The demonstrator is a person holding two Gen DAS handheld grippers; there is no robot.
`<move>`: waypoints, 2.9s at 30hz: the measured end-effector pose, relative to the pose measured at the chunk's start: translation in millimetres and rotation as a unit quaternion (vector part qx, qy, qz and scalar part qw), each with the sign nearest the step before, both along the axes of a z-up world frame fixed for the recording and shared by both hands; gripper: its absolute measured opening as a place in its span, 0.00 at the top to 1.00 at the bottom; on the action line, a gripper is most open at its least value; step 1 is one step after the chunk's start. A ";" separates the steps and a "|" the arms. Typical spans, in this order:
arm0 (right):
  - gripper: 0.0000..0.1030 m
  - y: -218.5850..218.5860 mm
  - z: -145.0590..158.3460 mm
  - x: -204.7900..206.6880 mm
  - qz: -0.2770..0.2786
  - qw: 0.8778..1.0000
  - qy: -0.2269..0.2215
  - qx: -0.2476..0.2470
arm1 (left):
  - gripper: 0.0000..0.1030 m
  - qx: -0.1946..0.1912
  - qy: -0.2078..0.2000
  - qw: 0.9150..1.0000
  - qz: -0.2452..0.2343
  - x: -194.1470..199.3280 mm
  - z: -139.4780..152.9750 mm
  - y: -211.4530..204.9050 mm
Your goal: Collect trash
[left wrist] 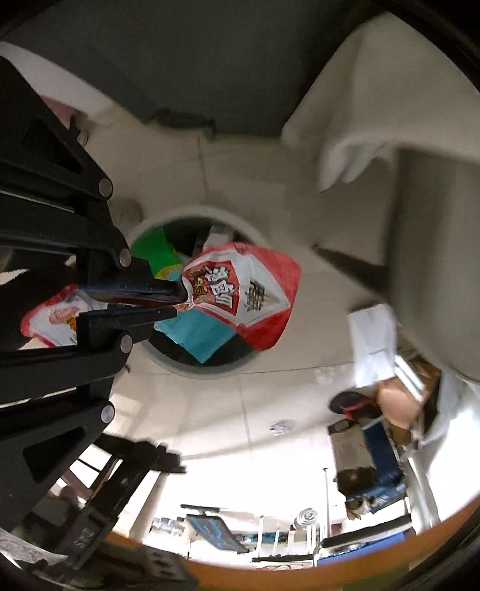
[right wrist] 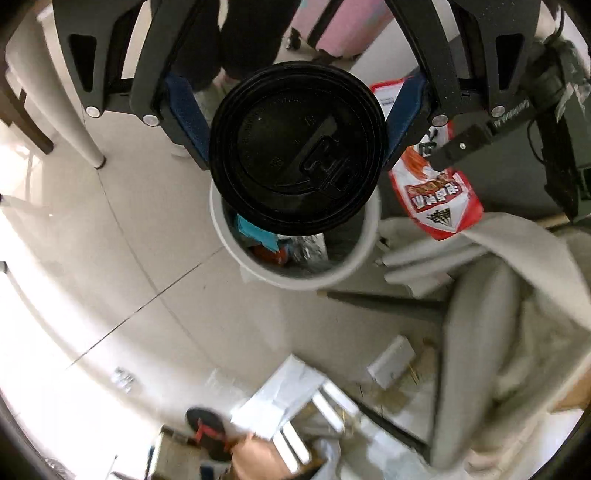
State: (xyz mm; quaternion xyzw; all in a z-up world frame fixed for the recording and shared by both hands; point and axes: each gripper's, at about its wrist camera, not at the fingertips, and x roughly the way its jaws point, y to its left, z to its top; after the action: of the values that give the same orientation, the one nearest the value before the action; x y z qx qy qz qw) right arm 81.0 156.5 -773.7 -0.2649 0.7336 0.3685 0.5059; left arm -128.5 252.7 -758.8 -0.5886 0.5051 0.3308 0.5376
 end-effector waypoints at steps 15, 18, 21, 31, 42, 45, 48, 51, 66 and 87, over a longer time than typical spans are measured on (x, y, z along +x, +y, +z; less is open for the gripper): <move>0.00 0.8 15.0 -27.2 0.114 0.992 -0.059 -0.009 | 0.02 0.097 0.115 0.989 -0.016 -38.5 59.0 -24.4; 0.00 -9.2 62.1 -30.7 0.125 0.988 -0.095 -0.005 | 0.02 0.128 0.125 0.984 -0.018 -39.3 102.3 -33.8; 0.00 -18.7 112.5 -30.6 0.129 0.985 -0.119 0.000 | 0.02 0.149 0.130 0.980 -0.021 -38.1 157.6 -46.5; 0.00 -58.0 324.2 -25.4 0.122 0.984 -0.121 0.051 | 0.02 0.163 0.107 0.980 -0.045 -29.7 332.8 -104.6; 0.00 -107.4 511.7 -20.7 0.119 0.984 -0.073 0.114 | 0.02 0.196 0.027 0.979 -0.057 -15.3 491.3 -148.6; 0.00 -116.2 550.5 -19.5 0.119 0.982 -0.066 0.134 | 0.02 0.201 0.000 0.978 -0.057 -11.0 523.8 -154.1; 0.00 -120.8 588.1 -19.6 0.121 0.979 -0.059 0.155 | 0.02 0.213 -0.027 0.975 -0.058 -10.1 556.4 -160.9; 0.00 -124.5 615.2 -19.7 0.116 0.977 -0.049 0.171 | 0.02 0.227 -0.046 0.971 -0.058 -9.4 585.4 -167.5; 0.00 -123.8 682.2 -30.7 0.132 0.969 -0.040 0.205 | 0.01 0.261 -0.093 0.960 -0.046 -15.3 656.3 -180.0; 0.00 -131.0 690.0 -39.8 0.148 0.968 -0.026 0.203 | 0.00 0.257 -0.097 0.960 -0.043 -14.0 661.9 -196.0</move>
State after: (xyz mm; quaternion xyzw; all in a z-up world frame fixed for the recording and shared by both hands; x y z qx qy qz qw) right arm 41.2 25.5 -83.7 -0.2723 0.5824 0.5734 0.5078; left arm -142.5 56.7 -96.9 -0.4376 0.3730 0.3679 0.7308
